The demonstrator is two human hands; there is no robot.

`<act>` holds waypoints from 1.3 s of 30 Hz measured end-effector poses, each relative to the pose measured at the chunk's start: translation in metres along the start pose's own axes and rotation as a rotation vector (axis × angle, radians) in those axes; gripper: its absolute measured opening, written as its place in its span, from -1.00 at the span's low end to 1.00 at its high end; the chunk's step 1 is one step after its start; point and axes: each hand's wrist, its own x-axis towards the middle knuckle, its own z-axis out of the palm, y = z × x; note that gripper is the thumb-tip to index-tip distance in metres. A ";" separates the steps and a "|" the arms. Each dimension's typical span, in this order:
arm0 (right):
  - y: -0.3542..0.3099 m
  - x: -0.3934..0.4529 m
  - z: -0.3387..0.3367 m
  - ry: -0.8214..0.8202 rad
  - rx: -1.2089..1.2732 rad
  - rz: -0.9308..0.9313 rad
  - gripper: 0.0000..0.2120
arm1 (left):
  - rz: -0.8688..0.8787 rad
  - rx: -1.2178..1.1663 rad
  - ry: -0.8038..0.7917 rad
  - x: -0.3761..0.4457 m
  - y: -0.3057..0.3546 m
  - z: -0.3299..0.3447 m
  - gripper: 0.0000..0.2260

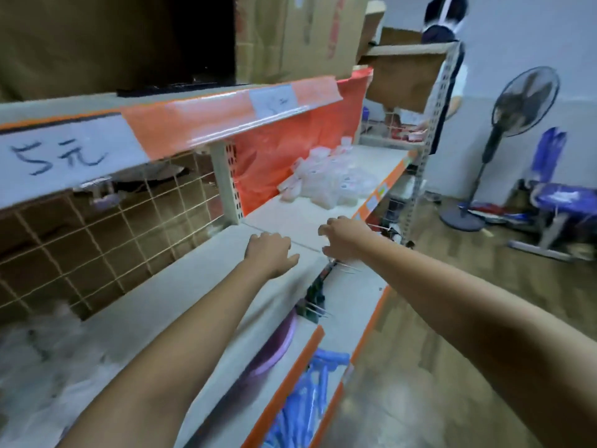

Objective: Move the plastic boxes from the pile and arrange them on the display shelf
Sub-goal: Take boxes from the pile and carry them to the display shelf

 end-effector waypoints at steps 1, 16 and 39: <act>0.020 -0.002 0.005 -0.004 0.003 0.036 -0.56 | 0.016 0.002 0.002 0.015 0.014 0.001 -0.59; 0.221 0.089 0.051 -0.033 0.075 0.286 -0.60 | 0.163 0.044 0.088 0.250 0.122 -0.021 -0.61; 0.388 0.395 0.092 0.029 0.240 0.051 -0.61 | -0.139 -0.117 0.055 0.556 0.100 0.002 -0.61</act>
